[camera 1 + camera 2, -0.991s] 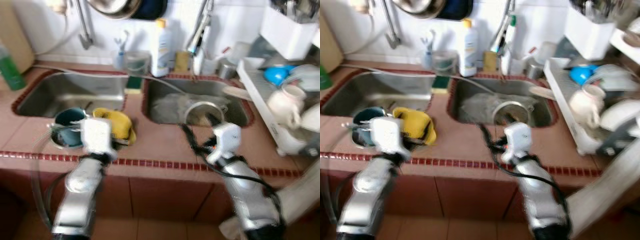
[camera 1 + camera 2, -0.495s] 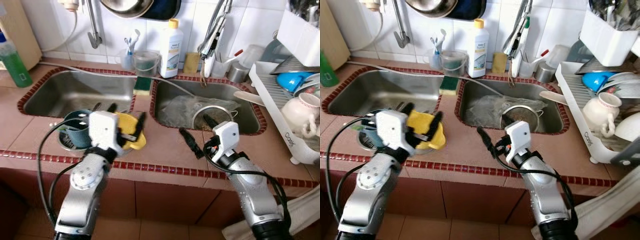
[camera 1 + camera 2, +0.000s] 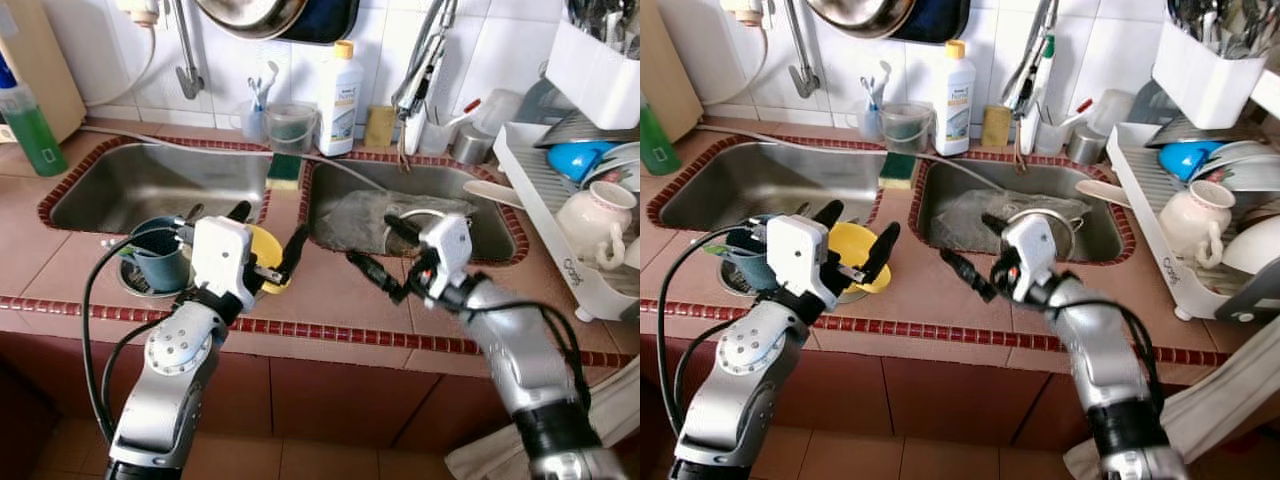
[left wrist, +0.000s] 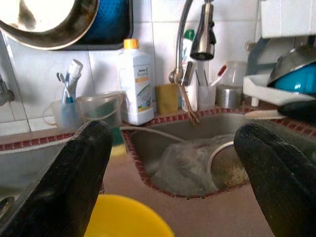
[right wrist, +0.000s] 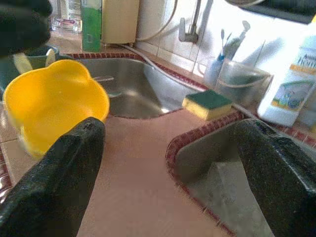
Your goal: Kitchen organization
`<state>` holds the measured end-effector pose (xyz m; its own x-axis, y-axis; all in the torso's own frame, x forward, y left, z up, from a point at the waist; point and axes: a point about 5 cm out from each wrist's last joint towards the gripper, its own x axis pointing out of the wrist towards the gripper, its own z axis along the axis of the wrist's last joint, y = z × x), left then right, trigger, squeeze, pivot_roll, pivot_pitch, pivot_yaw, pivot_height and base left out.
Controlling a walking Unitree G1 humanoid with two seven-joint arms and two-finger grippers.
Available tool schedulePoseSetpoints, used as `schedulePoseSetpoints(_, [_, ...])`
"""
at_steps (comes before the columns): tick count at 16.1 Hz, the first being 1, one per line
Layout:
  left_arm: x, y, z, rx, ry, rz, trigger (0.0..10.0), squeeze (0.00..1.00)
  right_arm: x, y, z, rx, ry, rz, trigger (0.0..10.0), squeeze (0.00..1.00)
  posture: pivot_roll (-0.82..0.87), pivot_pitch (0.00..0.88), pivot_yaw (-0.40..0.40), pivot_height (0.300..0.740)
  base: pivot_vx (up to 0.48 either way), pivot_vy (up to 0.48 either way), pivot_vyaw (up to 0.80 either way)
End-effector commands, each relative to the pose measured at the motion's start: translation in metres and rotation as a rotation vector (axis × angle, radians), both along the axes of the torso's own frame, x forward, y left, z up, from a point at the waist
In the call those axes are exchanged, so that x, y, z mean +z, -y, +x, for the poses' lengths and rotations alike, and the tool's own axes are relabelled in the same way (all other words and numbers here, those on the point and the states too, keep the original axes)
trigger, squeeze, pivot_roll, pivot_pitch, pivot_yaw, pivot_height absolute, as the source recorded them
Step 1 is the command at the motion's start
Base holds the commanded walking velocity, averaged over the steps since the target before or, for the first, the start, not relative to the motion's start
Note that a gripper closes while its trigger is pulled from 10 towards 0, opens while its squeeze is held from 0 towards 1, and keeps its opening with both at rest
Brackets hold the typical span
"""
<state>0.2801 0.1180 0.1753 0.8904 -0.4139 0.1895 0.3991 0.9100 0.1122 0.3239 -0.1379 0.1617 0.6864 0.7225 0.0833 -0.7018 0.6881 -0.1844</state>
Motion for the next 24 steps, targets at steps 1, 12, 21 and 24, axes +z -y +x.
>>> schedulePoseSetpoints(1, [0.001,0.002,-0.001,-0.001,-0.009,0.019,10.0,0.0,0.005,-0.004,0.0,0.029,0.04,-0.019,10.0,0.0,-0.12,0.037,-0.036,0.74,0.0,0.0,0.0])
schedulePoseSetpoints(12, [0.002,0.007,-0.014,0.02,-0.141,0.01,10.0,0.0,-0.001,0.0,-0.03,-0.069,0.045,0.122,10.0,0.0,-0.14,0.077,-0.023,0.74,0.0,0.0,0.0])
schedulePoseSetpoints(21, [-0.006,-0.015,-0.05,-0.283,-0.089,0.153,10.0,0.0,0.0,0.011,-0.009,-0.028,-0.034,-0.097,10.0,0.0,-0.13,0.085,-0.032,0.74,0.0,0.0,0.0])
schedulePoseSetpoints(24, [0.005,-0.006,-0.047,-0.325,-0.047,0.113,10.0,0.0,0.009,0.006,0.009,0.056,-0.015,-0.16,10.0,0.0,-0.13,0.091,-0.038,0.74,0.0,0.0,0.0])
